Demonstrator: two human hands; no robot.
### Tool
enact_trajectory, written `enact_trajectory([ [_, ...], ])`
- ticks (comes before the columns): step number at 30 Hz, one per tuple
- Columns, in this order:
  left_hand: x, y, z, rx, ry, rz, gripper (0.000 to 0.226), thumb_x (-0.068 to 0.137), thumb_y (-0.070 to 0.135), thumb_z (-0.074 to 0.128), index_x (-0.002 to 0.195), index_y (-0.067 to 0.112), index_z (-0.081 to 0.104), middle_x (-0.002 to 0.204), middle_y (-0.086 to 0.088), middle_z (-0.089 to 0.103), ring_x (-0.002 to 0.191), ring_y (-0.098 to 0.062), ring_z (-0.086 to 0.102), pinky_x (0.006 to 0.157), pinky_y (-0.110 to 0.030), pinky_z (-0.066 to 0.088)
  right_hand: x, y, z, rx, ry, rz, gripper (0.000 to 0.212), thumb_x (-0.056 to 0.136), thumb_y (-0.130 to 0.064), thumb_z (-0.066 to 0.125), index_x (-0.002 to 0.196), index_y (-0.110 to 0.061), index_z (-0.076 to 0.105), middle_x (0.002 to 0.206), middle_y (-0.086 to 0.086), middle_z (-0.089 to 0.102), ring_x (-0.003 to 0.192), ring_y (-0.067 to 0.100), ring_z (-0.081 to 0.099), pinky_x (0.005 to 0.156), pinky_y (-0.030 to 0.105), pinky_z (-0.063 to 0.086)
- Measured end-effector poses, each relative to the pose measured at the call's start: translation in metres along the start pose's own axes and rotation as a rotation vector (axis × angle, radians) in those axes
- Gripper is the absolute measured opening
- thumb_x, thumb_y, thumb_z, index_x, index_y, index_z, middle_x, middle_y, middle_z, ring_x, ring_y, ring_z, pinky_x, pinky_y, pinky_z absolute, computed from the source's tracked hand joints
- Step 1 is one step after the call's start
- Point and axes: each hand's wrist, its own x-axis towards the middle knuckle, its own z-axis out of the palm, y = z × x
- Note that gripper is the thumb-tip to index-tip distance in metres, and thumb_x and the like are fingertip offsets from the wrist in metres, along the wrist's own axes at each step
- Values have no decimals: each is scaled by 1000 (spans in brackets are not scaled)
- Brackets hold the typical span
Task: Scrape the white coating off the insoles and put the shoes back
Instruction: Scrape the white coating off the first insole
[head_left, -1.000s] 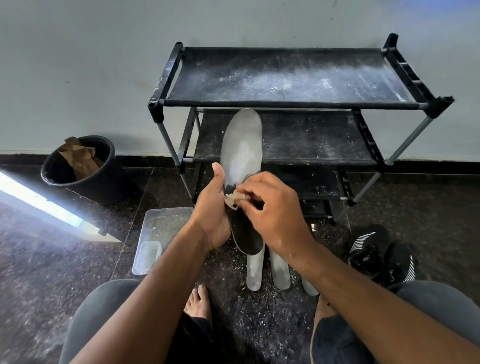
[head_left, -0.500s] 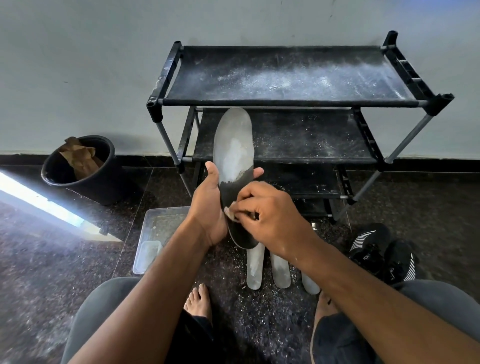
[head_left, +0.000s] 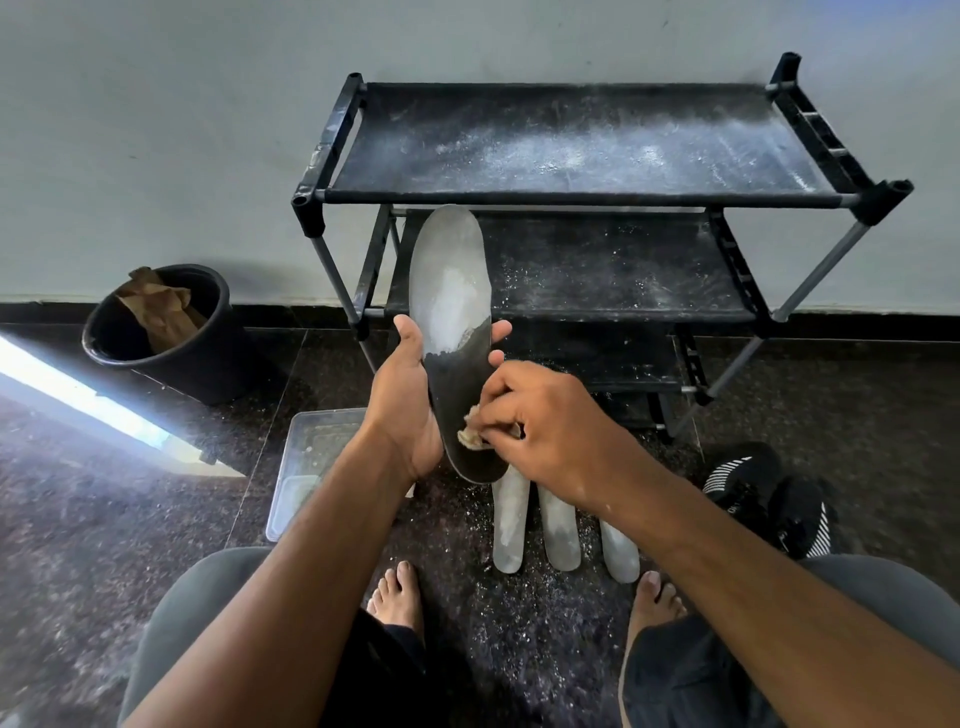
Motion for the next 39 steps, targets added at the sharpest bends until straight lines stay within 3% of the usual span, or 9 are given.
enact_trajectory([
  [3,-2,-4,5,20,-14,-31,95,99,76,20,126,0,70,117,-20,71,97,-28,74,77,-36,64,1,-3,8,6,169,37,8,90,-5,69,96,-2,73,98,0,57,95,3,53,91,10,41],
  [8,-4,-6,8,68,-2,-35,92,100,75,25,140,-1,59,134,-19,67,113,-30,72,85,-38,63,4,-13,12,106,293,103,13,84,-10,78,93,-7,71,96,0,62,89,11,62,86,28,53],
  [13,-3,-3,4,122,64,-23,94,100,76,25,131,-2,67,123,-18,72,102,-30,75,78,-40,63,2,-17,-1,222,76,100,19,82,-8,78,101,-13,79,98,-4,71,91,7,66,87,20,52],
  [17,-2,-8,6,120,39,-44,93,100,76,26,141,0,60,138,-19,65,119,-32,68,93,-43,61,5,-12,-4,222,101,153,29,78,-16,84,106,-15,78,98,-6,69,94,5,65,87,18,50],
  [20,-2,-9,7,148,53,-18,92,100,75,25,138,-1,62,121,-17,72,104,-28,73,83,-38,63,4,-15,2,138,67,173,43,78,-20,83,119,-15,72,107,-6,64,100,5,59,92,15,46],
  [23,-1,-8,3,242,91,3,93,99,77,22,119,5,76,107,-13,76,89,-19,75,72,-30,62,-4,-21,12,161,56,122,33,83,-17,79,114,-9,73,106,-5,60,97,-1,56,90,9,43],
  [26,2,-11,0,325,123,11,92,99,78,20,121,8,76,117,-9,76,98,-17,71,74,-28,61,-6,-21,22,194,118,135,17,88,-11,74,103,-4,76,100,-4,63,86,-11,55,85,5,44],
  [34,4,-19,3,193,39,11,86,101,70,33,143,-1,56,144,-22,60,134,-31,59,120,-44,39,7,-5,21,55,282,155,12,91,-5,68,100,-3,76,98,2,61,94,16,61,85,32,55],
  [39,4,-12,-4,220,77,62,93,99,76,26,126,0,71,114,-17,73,105,-26,70,118,-51,42,-4,-17,26,-96,82,-12,17,96,-10,61,97,-6,77,99,0,55,96,17,52,84,39,53],
])
